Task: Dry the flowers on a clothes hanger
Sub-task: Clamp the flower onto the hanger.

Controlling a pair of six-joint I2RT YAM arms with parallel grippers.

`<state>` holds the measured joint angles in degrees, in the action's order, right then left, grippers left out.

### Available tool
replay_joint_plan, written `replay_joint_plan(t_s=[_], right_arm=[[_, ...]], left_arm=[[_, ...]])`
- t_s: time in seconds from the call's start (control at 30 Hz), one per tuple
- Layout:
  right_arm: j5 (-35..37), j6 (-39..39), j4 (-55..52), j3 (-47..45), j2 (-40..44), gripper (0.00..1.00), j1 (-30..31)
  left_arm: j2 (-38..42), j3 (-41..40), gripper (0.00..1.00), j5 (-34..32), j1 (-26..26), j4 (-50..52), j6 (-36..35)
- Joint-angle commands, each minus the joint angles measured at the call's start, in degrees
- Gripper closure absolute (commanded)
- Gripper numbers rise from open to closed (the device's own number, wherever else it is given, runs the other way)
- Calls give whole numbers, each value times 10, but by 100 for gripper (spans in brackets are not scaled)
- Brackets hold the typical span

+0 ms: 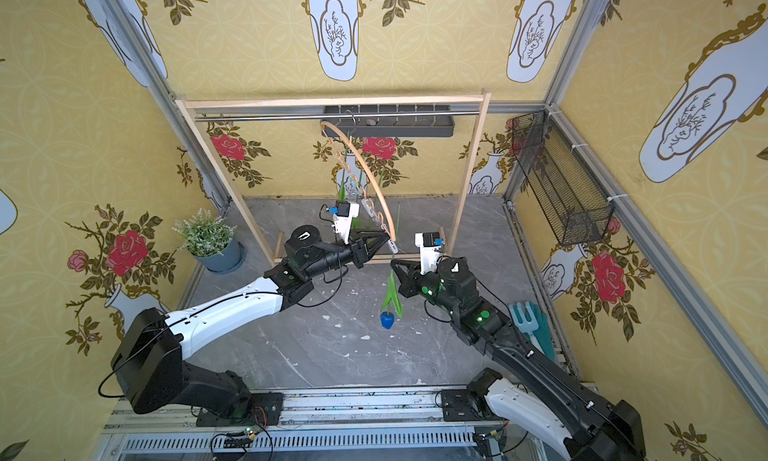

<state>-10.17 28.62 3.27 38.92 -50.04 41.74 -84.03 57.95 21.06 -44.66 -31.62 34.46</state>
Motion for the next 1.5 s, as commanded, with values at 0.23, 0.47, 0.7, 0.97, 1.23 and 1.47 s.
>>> replay_joint_plan(t_s=[0.23, 0.47, 0.7, 0.97, 1.23, 1.47], right_arm=[[-25, -18, 40, 10, -1, 100, 4], [-23, -20, 41, 13, -1, 100, 4], [-21, -23, 46, 16, -3, 100, 4], [-18, -35, 43, 31, -14, 100, 3], [-16, -36, 37, 34, -14, 100, 3], [-15, -35, 36, 35, -10, 100, 3]], left_arm=[[-1, -10, 87, 1, 0, -11, -3], [0, -13, 81, 1, 0, -15, 2], [-1, -17, 83, 1, 0, -20, 6], [0, -16, 83, 1, 0, -20, 5], [0, -15, 79, 0, 0, -18, 4], [2, -13, 74, -5, 0, -17, 4]])
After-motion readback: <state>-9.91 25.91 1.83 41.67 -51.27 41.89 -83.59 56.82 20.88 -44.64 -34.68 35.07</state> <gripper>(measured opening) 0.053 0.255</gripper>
